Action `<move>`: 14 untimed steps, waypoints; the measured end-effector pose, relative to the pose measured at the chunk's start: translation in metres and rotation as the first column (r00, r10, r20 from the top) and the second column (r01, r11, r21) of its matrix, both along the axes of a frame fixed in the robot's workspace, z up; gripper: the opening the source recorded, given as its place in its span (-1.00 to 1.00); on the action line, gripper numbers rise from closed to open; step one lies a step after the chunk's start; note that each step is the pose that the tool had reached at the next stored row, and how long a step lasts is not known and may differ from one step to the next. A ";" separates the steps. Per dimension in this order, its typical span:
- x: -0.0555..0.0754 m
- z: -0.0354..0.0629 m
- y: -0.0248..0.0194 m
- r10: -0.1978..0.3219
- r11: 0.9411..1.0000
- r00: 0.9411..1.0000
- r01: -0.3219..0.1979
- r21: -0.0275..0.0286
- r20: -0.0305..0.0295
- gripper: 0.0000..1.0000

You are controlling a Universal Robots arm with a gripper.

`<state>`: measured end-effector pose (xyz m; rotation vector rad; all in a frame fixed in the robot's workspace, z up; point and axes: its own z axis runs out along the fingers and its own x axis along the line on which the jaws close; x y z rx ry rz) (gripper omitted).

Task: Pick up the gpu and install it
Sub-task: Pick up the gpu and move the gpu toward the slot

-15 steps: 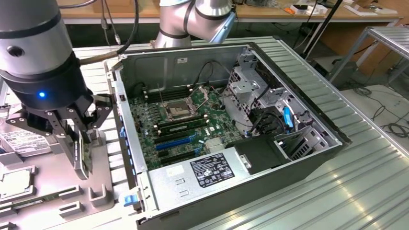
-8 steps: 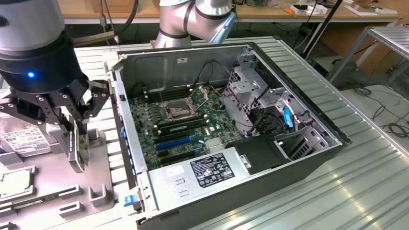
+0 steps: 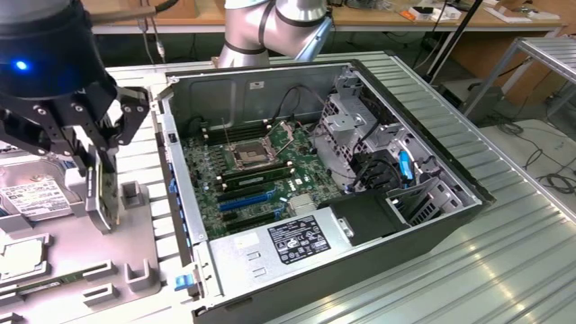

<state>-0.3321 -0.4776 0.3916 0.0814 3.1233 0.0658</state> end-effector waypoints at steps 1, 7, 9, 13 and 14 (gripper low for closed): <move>0.000 0.0046 0.0000 0.000 1.000 1.000 0.000 0.000 0.000 -0.46; 0.000 0.0376 0.0000 0.000 1.000 1.000 0.000 0.000 -0.001 -0.46; 0.000 0.0378 0.0000 0.000 1.000 1.000 0.000 0.000 0.000 -0.46; 0.005 0.0380 0.0000 0.000 1.000 1.000 0.000 0.000 -0.001 -0.46; 0.009 0.0380 0.0000 0.000 1.000 1.000 0.000 0.000 -0.001 -0.46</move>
